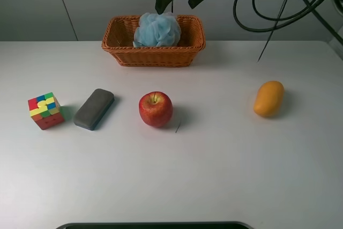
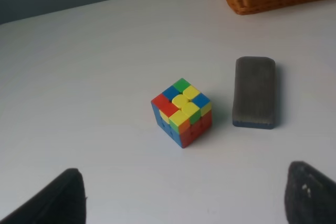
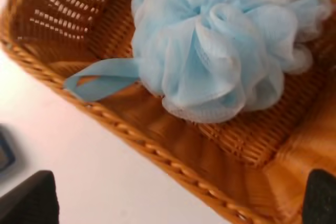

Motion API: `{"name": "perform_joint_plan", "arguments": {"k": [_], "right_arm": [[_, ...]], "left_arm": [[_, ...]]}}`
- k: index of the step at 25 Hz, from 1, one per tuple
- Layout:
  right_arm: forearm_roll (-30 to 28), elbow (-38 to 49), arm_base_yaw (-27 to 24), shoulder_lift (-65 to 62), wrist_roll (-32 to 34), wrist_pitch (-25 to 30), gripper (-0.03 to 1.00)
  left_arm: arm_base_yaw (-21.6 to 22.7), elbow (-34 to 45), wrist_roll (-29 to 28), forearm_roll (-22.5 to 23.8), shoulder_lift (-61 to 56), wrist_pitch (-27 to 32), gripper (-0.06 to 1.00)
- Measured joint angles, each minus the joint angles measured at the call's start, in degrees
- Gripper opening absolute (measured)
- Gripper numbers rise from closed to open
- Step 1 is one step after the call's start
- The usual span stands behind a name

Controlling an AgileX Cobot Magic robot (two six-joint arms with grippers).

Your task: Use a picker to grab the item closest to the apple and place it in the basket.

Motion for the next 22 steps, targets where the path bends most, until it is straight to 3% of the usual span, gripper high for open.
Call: {"name": "perform_joint_plan", "arguments": {"k": [6, 15, 22], "right_arm": [[-1.2, 6.5, 0.0, -10.8, 0.0, 0.9, 0.70], [-2.7, 32.6, 0.0, -40.9, 0.0, 1.1, 0.70], [-2.7, 47.3, 0.0, -64.1, 0.0, 1.2, 0.70]], "left_arm": [[0.0, 0.0, 0.0, 0.0, 0.0, 0.0, 0.73], [0.0, 0.0, 0.0, 0.0, 0.0, 0.0, 0.73], [0.0, 0.0, 0.0, 0.0, 0.0, 0.0, 0.73]]}}
